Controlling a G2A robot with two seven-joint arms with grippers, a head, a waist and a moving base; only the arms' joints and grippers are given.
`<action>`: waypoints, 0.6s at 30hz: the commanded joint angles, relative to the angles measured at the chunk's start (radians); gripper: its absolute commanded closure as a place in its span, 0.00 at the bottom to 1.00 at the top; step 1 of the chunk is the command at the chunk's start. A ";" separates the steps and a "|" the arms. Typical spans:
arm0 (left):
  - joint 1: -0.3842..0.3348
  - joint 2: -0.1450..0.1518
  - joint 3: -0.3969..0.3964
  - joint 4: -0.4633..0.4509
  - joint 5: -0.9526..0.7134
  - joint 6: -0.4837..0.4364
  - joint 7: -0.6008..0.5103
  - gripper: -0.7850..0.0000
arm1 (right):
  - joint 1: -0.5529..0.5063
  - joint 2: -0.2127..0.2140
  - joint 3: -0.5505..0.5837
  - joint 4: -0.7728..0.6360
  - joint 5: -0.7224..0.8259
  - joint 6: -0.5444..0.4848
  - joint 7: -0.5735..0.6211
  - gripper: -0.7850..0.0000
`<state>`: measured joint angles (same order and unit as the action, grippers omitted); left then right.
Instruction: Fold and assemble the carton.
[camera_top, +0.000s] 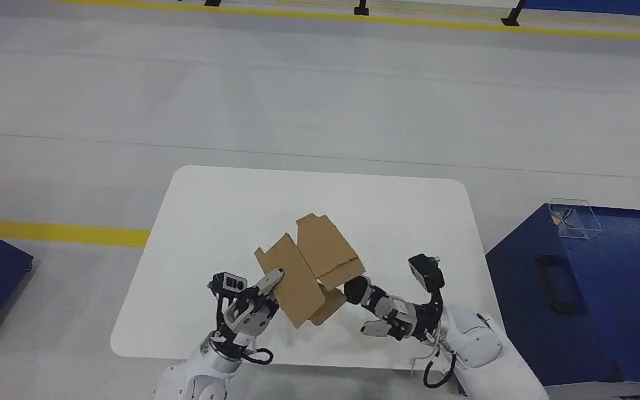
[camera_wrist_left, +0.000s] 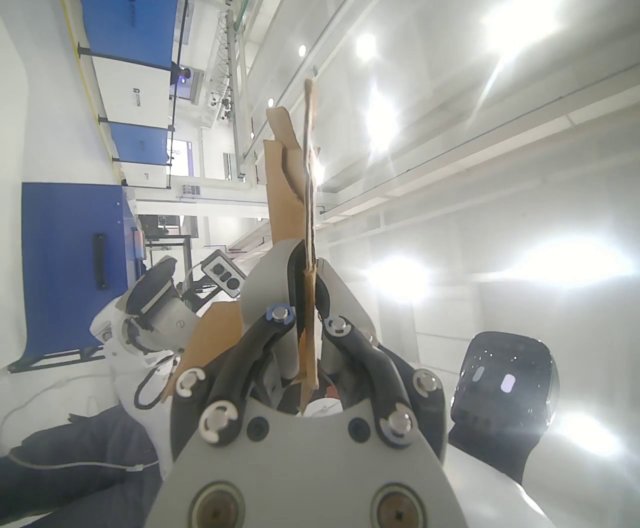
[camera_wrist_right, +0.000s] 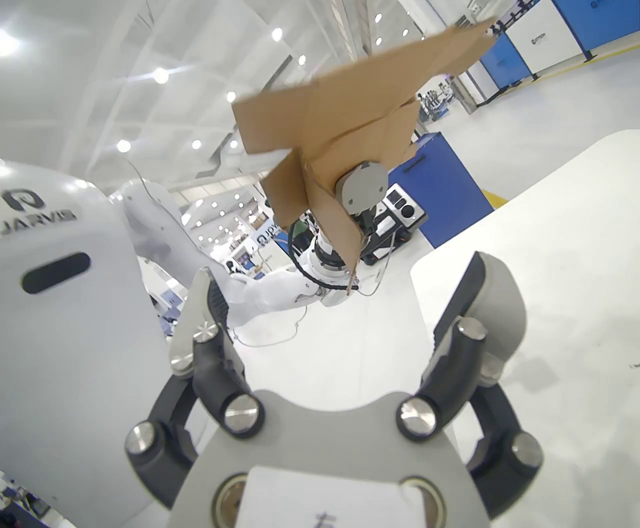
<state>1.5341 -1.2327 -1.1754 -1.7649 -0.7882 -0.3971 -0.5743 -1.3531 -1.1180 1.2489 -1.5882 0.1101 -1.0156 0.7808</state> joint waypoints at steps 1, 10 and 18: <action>-0.024 -0.007 0.031 0.032 -0.029 0.011 -0.011 1.00 | 0.005 -0.007 -0.023 0.004 -0.042 0.003 -0.032 0.01; -0.058 -0.016 0.041 0.075 -0.055 0.026 -0.025 1.00 | 0.018 -0.017 -0.060 0.017 -0.081 0.003 -0.136 1.00; -0.056 -0.018 0.021 0.087 -0.080 0.036 -0.028 0.00 | 0.040 -0.014 -0.098 0.065 0.012 0.008 -0.128 1.00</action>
<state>1.4776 -1.2505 -1.1507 -1.6793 -0.8623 -0.3660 -0.6007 -1.3179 -1.1326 1.1558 -1.5321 0.1012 -1.0117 0.6477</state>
